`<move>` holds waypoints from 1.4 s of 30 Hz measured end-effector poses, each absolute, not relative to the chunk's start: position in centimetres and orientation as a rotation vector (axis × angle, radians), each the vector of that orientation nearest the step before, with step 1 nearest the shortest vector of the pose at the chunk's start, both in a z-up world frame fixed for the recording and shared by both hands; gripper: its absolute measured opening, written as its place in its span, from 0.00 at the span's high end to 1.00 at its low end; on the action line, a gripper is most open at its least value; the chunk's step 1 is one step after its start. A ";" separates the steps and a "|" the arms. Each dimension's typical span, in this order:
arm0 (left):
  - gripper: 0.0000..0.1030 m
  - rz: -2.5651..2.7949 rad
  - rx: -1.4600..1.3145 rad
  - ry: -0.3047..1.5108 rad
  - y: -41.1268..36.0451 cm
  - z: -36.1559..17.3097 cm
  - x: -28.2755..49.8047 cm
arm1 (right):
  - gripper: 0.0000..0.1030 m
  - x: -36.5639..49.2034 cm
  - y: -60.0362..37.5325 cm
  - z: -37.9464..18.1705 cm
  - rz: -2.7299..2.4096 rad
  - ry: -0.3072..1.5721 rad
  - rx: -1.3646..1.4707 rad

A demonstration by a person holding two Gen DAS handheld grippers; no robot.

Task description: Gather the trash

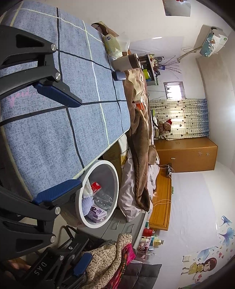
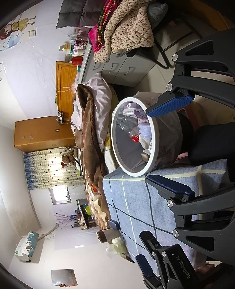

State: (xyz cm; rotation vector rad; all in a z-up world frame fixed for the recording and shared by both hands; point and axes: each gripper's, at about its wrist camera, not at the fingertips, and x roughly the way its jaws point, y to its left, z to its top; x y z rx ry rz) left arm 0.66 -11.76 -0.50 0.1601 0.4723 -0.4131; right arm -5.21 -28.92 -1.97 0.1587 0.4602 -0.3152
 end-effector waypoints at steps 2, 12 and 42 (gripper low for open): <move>0.19 -0.413 0.159 0.473 -11.7 -0.5 0.7 | 0.34 -5.2 -28.9 -2.0 -0.315 0.459 0.159; 0.19 -0.414 0.157 0.473 -11.7 -0.4 0.4 | 0.34 -5.2 -28.9 -1.9 -0.313 0.460 0.159; 0.19 -0.425 0.150 0.472 -11.9 -0.2 0.0 | 0.34 -5.1 -28.8 -1.8 -0.311 0.463 0.158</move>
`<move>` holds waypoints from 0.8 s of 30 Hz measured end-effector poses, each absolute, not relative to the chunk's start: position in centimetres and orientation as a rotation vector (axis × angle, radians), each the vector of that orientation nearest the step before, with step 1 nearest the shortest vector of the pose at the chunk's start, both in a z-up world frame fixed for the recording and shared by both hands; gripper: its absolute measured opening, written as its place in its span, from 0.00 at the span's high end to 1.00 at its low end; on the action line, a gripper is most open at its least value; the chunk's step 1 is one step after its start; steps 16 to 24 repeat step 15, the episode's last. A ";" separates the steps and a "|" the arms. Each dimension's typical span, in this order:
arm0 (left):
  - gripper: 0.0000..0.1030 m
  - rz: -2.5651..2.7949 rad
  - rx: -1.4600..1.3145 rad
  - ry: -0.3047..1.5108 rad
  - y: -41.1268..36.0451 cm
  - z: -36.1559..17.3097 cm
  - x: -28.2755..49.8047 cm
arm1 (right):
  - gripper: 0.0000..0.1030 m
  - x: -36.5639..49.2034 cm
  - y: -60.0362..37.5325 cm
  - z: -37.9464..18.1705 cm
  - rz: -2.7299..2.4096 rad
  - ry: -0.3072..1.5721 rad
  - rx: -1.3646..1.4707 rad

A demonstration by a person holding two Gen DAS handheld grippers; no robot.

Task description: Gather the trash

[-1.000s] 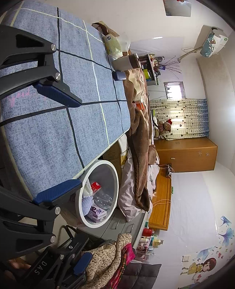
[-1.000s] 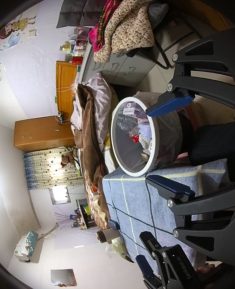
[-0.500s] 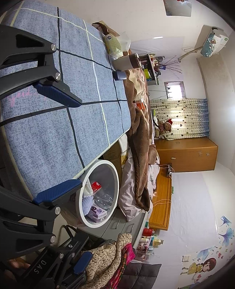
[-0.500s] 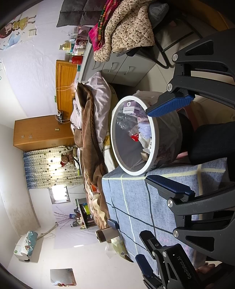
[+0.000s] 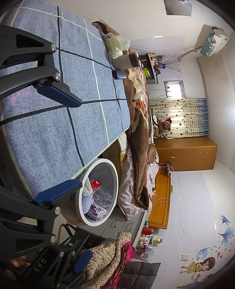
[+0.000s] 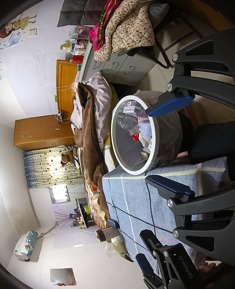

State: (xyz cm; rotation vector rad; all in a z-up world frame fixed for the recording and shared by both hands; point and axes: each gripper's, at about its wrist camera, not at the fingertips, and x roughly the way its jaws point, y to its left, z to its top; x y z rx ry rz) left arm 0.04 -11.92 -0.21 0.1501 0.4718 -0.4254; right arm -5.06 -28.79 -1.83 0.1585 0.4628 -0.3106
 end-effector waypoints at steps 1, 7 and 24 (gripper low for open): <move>0.19 -0.427 0.150 0.474 -11.8 -0.3 0.2 | 0.34 -5.1 -28.8 -1.8 -0.311 0.462 0.159; 0.19 -0.428 0.151 0.474 -11.9 -0.3 0.1 | 0.34 -5.1 -28.8 -1.8 -0.310 0.463 0.159; 0.19 -0.429 0.149 0.475 -11.8 -0.3 0.2 | 0.34 -5.1 -28.8 -1.8 -0.311 0.463 0.159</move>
